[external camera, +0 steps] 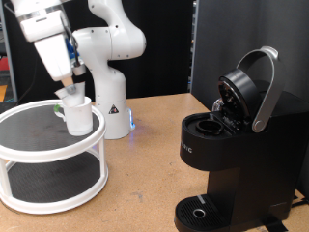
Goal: Make a cup of coffee with the keurig machine
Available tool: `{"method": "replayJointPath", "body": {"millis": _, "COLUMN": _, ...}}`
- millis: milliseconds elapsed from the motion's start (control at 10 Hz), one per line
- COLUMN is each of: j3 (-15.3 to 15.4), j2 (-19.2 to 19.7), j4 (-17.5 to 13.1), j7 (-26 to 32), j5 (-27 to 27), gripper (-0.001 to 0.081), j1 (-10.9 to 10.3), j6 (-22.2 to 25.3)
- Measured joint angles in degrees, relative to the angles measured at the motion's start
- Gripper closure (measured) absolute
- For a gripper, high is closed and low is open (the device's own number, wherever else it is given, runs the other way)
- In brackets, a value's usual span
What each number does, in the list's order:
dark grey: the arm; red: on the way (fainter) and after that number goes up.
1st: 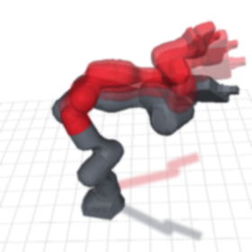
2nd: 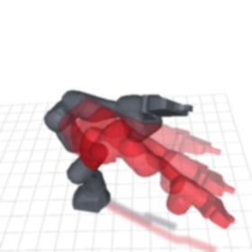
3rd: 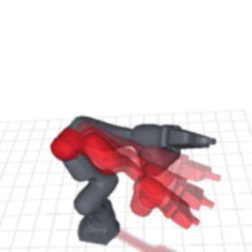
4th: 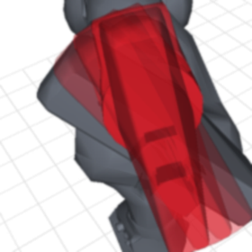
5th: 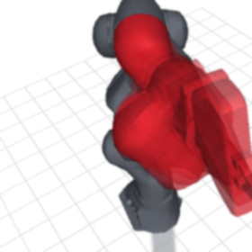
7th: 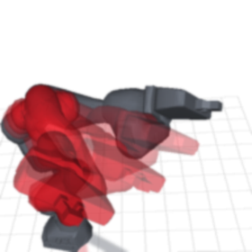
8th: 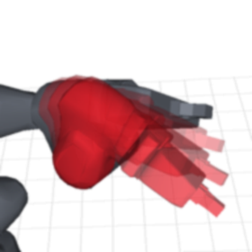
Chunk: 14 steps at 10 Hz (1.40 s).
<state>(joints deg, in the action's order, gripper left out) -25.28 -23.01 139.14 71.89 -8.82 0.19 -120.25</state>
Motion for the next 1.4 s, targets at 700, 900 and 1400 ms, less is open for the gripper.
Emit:
{"method": "replayJointPath", "body": {"millis": 700, "j3": 2.4, "j2": -0.2, "j4": 1.0, "j7": -1.7, "j5": -10.9, "gripper": 0.0709, "j1": -4.6, "j6": -3.6}}
{"method": "replayJointPath", "body": {"millis": 900, "j3": 4.8, "j2": -0.5, "j4": 0.5, "j7": -4.5, "j5": -13.3, "gripper": 0.0709, "j1": -6.2, "j6": -4.5}}
{"method": "replayJointPath", "body": {"millis": 1400, "j3": 6.1, "j2": 0.0, "j4": -1.1, "j7": -4.8, "j5": -13.3, "gripper": 0.0709, "j1": -7.3, "j6": -0.5}}
